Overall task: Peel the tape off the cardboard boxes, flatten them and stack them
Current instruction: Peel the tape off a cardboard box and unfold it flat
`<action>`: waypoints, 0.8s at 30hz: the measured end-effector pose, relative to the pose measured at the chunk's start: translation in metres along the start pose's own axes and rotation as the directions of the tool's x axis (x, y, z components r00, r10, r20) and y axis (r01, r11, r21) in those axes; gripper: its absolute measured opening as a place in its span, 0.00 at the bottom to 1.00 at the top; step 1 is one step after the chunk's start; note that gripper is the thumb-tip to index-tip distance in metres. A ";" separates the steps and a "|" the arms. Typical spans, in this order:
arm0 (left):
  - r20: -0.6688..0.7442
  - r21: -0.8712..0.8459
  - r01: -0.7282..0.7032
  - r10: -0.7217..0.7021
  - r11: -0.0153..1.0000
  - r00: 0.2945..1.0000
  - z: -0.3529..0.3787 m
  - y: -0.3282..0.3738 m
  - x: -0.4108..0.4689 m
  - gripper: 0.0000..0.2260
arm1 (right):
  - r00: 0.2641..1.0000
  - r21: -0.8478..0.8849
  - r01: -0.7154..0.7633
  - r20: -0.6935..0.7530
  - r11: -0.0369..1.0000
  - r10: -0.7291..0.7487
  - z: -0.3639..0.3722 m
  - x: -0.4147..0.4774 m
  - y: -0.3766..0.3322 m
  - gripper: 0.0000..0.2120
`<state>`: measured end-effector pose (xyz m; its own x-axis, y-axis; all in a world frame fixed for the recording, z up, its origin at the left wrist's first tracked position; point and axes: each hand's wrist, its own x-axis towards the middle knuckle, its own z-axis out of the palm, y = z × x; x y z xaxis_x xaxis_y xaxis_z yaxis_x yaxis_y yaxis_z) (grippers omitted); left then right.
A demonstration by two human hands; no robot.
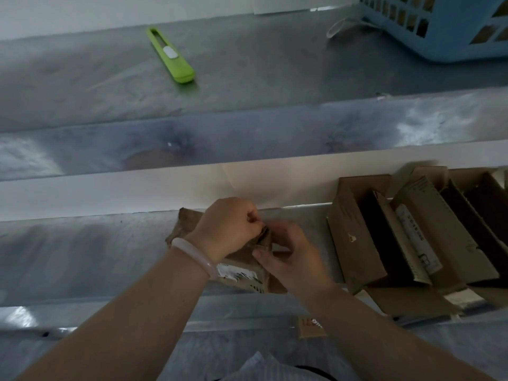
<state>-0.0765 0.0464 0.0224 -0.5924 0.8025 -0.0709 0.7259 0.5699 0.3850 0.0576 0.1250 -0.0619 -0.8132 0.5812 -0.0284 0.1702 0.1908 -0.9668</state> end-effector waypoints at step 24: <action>-0.318 -0.445 0.146 -0.309 0.883 0.896 0.007 -0.020 -0.012 0.06 | 0.981 -0.219 0.165 -0.062 0.962 -0.183 0.000 -0.001 0.000 0.18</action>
<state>-0.0814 0.0269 0.0091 -0.8662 0.4873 0.1105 0.3993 0.5421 0.7394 0.0584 0.1246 -0.0617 -0.7942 0.5849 0.1645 0.1515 0.4528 -0.8787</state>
